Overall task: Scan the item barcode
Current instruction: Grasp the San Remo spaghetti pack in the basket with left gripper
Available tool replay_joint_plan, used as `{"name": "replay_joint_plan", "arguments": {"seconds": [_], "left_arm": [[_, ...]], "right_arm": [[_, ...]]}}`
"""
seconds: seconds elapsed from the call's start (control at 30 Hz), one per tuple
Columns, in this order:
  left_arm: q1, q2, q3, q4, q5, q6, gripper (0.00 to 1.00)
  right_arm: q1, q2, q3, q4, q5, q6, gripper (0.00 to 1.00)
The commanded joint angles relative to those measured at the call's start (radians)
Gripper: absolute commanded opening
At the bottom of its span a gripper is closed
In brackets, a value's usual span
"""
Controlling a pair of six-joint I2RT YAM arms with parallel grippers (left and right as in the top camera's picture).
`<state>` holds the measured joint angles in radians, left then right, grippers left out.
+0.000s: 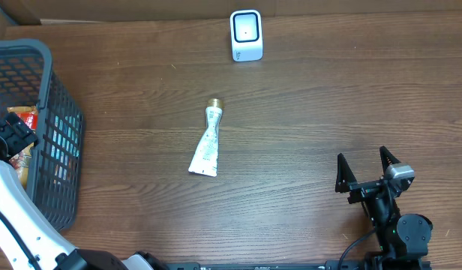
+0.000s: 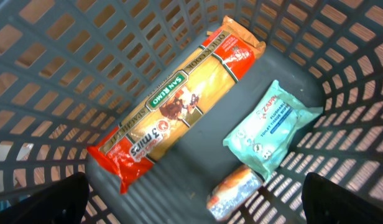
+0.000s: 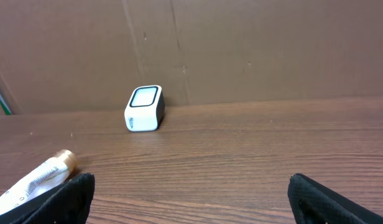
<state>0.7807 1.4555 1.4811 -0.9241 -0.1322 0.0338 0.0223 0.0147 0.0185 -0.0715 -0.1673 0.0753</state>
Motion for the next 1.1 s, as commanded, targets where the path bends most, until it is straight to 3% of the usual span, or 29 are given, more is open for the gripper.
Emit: {"name": "replay_joint_plan", "arguments": {"seconds": [0.0, 1.07], "left_arm": [[0.006, 0.039, -0.007, 0.008, -0.013, 0.026, 1.0], [0.006, 0.138, -0.008, 0.088, -0.005, -0.014, 1.0]], "right_arm": [[0.008, -0.012, -0.011, 0.003, 0.01, 0.002, 1.0], [0.008, -0.012, -0.011, 0.003, 0.01, 0.002, 1.0]]}}
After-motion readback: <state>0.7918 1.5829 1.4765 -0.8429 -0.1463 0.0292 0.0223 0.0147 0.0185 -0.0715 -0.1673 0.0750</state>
